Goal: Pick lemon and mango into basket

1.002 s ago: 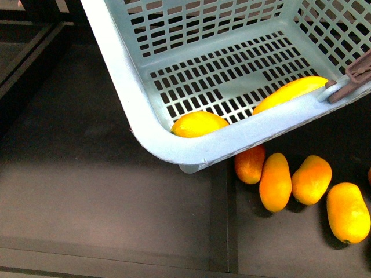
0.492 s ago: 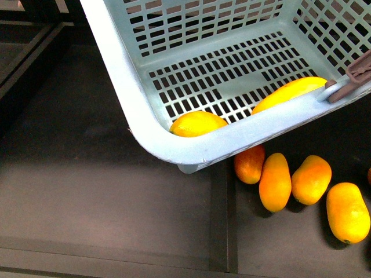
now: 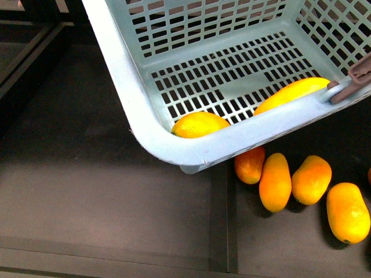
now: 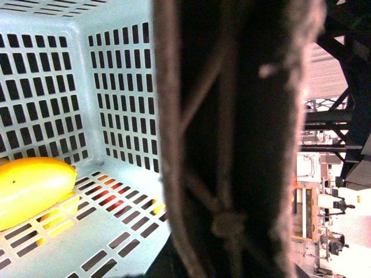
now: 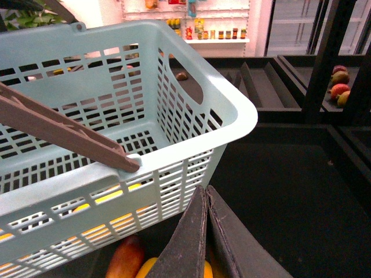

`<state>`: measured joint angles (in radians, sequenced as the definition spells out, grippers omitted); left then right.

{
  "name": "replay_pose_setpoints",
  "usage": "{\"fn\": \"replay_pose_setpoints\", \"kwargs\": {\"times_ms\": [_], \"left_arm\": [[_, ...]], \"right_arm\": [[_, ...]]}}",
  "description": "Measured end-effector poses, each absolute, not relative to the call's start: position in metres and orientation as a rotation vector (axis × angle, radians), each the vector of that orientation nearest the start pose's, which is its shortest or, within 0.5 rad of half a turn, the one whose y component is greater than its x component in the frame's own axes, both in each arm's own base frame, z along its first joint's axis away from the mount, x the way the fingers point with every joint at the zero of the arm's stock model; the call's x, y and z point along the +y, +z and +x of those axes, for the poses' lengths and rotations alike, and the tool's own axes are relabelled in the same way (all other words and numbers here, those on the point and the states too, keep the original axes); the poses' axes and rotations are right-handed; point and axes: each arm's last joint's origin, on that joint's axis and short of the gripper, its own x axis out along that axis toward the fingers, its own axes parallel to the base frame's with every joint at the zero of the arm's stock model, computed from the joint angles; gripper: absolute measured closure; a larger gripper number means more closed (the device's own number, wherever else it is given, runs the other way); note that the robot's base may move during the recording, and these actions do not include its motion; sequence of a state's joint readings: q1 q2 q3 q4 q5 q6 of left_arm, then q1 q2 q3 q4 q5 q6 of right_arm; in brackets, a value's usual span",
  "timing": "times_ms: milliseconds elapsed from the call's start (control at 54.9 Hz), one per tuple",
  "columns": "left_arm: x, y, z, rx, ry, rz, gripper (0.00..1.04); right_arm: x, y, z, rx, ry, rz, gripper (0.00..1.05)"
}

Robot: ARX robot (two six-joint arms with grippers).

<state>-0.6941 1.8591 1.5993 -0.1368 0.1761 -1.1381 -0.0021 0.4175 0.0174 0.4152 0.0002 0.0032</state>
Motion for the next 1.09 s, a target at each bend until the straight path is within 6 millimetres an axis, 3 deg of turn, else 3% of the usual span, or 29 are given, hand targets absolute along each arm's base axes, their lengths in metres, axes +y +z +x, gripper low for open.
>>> {"fn": "replay_pose_setpoints", "kwargs": {"times_ms": [1093], "left_arm": [[-0.283,0.314,0.332,0.829,-0.531,-0.946,1.01]], "right_arm": [[0.000,0.169,0.097,-0.013,-0.003,0.003,1.03]]}}
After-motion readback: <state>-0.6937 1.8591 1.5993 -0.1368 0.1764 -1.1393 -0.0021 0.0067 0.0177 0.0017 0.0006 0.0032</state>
